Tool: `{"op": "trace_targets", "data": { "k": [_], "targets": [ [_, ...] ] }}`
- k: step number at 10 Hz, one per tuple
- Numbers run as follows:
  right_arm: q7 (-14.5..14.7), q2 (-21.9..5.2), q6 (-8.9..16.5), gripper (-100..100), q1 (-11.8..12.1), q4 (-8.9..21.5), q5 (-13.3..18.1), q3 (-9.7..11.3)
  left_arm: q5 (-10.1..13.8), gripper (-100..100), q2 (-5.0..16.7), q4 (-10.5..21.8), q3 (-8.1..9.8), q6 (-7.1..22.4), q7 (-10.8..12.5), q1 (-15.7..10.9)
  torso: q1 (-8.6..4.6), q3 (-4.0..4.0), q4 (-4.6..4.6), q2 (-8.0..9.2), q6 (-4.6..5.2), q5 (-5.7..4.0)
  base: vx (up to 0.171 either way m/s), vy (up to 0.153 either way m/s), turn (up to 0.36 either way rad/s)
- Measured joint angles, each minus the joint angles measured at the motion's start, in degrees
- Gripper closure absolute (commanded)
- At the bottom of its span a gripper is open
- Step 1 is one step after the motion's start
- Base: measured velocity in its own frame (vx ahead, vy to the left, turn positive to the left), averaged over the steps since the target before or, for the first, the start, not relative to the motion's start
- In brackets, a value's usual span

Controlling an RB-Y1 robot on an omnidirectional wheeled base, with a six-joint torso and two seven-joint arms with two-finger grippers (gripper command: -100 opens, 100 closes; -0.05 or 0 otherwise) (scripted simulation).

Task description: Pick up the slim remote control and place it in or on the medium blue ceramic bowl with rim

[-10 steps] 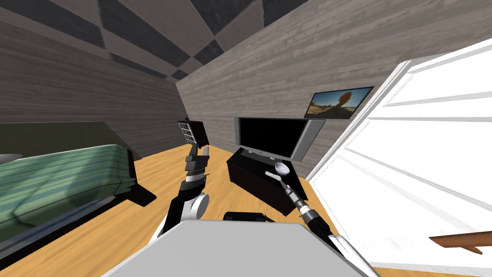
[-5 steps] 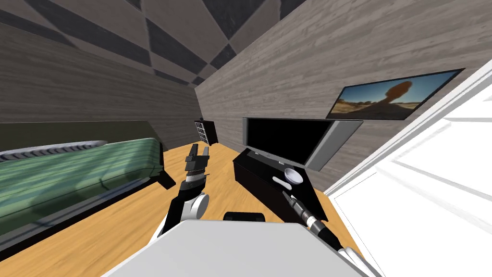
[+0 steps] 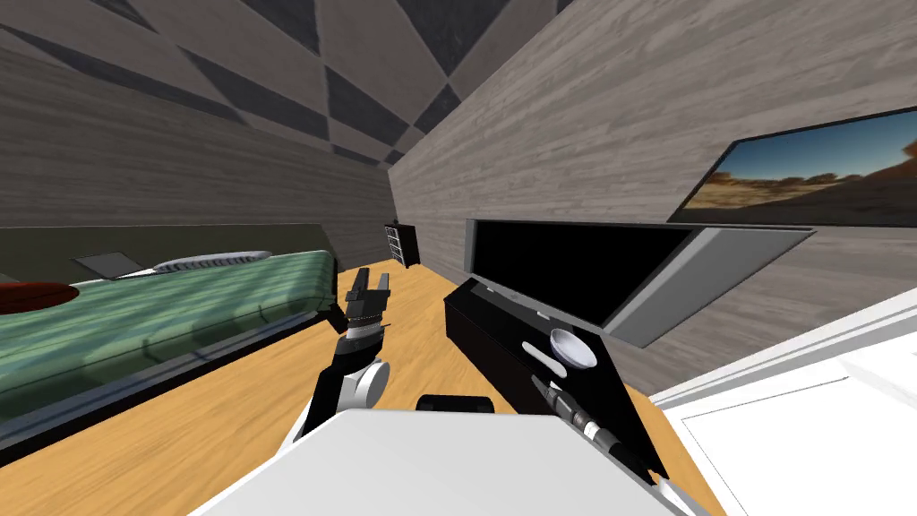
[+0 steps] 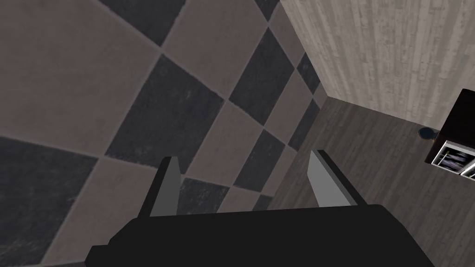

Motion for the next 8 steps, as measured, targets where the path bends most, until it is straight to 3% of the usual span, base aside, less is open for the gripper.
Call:
{"op": "trace_targets", "data": {
  "k": [8],
  "targets": [
    [1.5,-3.8,-1.8,-100,-0.3,12.2,12.3,1.4,0.0,0,0.0,0.0,0.01,0.0,0.0,0.0,-0.01,-0.01,0.00,-0.02,0.03,0.00,0.049,-0.016,0.269]
  ]
}}
